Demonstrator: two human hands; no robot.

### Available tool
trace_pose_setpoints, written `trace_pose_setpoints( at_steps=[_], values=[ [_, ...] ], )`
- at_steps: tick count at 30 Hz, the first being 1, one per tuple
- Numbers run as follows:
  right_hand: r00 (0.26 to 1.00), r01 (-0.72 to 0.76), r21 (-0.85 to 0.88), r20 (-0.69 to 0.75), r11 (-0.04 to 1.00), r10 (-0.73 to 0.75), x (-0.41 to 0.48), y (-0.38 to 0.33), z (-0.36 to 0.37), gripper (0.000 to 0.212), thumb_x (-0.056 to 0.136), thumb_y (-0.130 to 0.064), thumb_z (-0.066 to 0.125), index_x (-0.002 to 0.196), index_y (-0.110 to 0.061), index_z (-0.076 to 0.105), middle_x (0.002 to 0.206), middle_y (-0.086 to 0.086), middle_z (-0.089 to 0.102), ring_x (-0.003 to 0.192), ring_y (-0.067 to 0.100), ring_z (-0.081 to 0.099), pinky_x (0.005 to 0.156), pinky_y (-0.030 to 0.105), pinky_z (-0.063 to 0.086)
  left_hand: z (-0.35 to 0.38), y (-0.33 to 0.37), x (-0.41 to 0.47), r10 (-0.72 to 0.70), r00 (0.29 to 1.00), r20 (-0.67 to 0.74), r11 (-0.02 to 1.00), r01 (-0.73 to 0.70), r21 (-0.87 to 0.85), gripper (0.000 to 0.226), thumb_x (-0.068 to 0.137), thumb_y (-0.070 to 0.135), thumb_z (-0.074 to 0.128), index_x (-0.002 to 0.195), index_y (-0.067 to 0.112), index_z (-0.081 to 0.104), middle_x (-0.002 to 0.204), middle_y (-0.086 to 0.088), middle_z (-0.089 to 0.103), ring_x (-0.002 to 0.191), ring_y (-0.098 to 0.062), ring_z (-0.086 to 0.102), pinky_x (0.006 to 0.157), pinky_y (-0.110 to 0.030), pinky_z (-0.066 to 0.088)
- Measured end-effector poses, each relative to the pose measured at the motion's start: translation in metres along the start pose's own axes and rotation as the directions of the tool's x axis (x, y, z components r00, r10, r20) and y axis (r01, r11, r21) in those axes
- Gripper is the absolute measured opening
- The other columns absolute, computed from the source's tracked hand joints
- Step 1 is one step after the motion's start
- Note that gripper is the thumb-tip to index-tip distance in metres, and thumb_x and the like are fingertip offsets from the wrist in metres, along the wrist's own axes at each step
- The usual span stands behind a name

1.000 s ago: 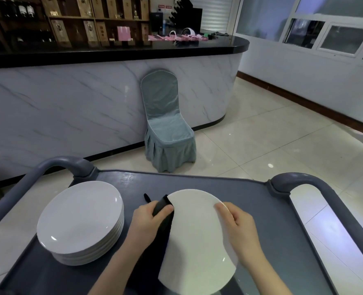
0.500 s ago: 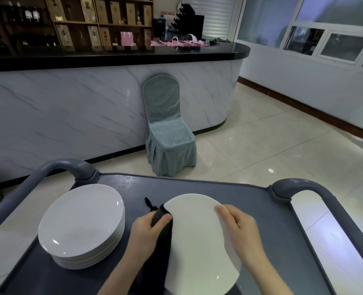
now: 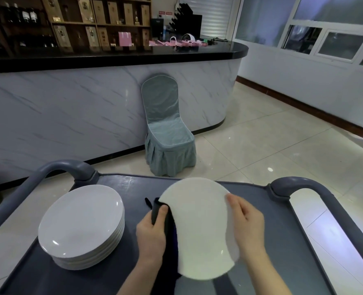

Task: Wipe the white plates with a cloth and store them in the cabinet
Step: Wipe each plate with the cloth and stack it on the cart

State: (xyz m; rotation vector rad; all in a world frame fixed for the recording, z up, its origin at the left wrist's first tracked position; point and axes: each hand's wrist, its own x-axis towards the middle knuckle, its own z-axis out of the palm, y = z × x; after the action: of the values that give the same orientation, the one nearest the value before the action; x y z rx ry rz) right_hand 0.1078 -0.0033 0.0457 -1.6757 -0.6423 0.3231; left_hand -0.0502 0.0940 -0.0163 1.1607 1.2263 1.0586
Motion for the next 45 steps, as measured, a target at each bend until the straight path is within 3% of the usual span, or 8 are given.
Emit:
trace_pose_setpoints(
  at_steps=[3,7,11,17,25,34,40,45],
  values=[
    [0.924,-0.248,0.337,-0.2,0.908,0.326,-0.026,0.019,0.022,0.033,0.099,-0.026,0.055,0.069,-0.016,0.065,0.061,-0.013,0.063,0.059,0.003,0.054,0.056,0.014,0.046,0.01,-0.01,-0.007,-0.219,0.972,-0.081,0.97,0.208,-0.125,0.037,0.093,0.035,0.063,0.069,0.007,0.065,0.062,0.001,0.065,0.061,-0.014,0.054,0.062,-0.034,0.046],
    [0.939,-0.338,0.262,0.028,0.904,0.343,-0.029,0.032,0.012,0.022,0.1,-0.025,0.054,0.084,-0.026,0.07,0.08,-0.014,0.072,0.072,0.004,0.065,0.067,0.026,0.05,-0.004,-0.008,0.006,-0.093,0.994,-0.05,0.995,0.094,0.038,0.04,0.092,0.033,0.064,0.065,0.004,0.059,0.056,0.002,0.056,0.058,-0.015,0.046,0.057,-0.032,0.04],
    [0.936,-0.078,0.006,0.344,0.997,0.072,0.001,0.017,-0.009,0.011,0.096,-0.025,0.062,0.092,-0.028,0.072,0.09,-0.015,0.074,0.082,0.0,0.067,0.067,0.01,0.048,-0.019,0.013,0.024,0.171,0.958,0.23,0.956,-0.218,0.195,0.034,0.091,0.026,0.067,0.061,0.014,0.056,0.053,0.01,0.052,0.054,-0.005,0.042,0.053,-0.022,0.037],
    [0.744,0.374,-0.295,0.662,0.879,-0.094,0.003,0.005,0.009,0.038,0.095,-0.046,0.056,0.066,-0.023,0.053,0.059,-0.011,0.048,0.058,0.003,0.041,0.057,0.018,0.033,-0.011,0.034,0.032,0.242,0.661,0.711,0.759,-0.585,0.286,0.034,0.082,0.035,0.072,0.059,0.021,0.051,0.051,0.013,0.044,0.053,-0.001,0.039,0.052,-0.018,0.029],
    [0.964,-0.004,-0.111,0.263,0.994,0.033,-0.002,0.02,0.002,0.038,0.095,-0.026,0.062,0.058,-0.019,0.055,0.058,-0.012,0.05,0.059,0.004,0.041,0.055,0.016,0.034,-0.024,-0.003,0.022,0.133,0.958,0.255,0.952,-0.195,0.236,0.042,0.092,0.024,0.066,0.056,0.017,0.044,0.052,0.009,0.04,0.05,-0.006,0.032,0.047,-0.019,0.026],
    [0.793,0.321,-0.271,0.601,0.908,-0.101,-0.004,0.011,0.015,0.039,0.091,-0.045,0.062,0.059,-0.025,0.053,0.054,-0.012,0.044,0.054,0.003,0.037,0.055,0.02,0.029,-0.011,0.031,0.036,0.163,0.634,0.756,0.751,-0.577,0.322,0.042,0.082,0.033,0.075,0.056,0.028,0.043,0.05,0.012,0.041,0.052,-0.001,0.038,0.051,-0.018,0.026],
    [0.965,0.035,-0.125,0.261,0.992,-0.001,0.003,0.017,-0.003,0.039,0.095,-0.027,0.063,0.062,-0.009,0.053,0.06,-0.007,0.05,0.058,0.005,0.04,0.054,0.017,0.032,-0.021,0.002,0.022,0.134,0.937,0.324,0.962,-0.201,0.183,0.042,0.093,0.022,0.066,0.055,0.021,0.047,0.052,0.01,0.043,0.051,-0.005,0.035,0.052,-0.025,0.029],
    [0.888,0.132,-0.198,0.459,0.971,-0.027,0.002,0.02,-0.002,0.041,0.095,-0.029,0.064,0.062,-0.01,0.048,0.058,-0.01,0.042,0.058,0.004,0.036,0.055,0.022,0.03,-0.022,0.013,0.033,0.138,0.82,0.556,0.883,-0.355,0.305,0.039,0.085,0.032,0.07,0.06,0.009,0.05,0.053,0.012,0.042,0.051,-0.003,0.035,0.053,-0.023,0.029]
  ],
)
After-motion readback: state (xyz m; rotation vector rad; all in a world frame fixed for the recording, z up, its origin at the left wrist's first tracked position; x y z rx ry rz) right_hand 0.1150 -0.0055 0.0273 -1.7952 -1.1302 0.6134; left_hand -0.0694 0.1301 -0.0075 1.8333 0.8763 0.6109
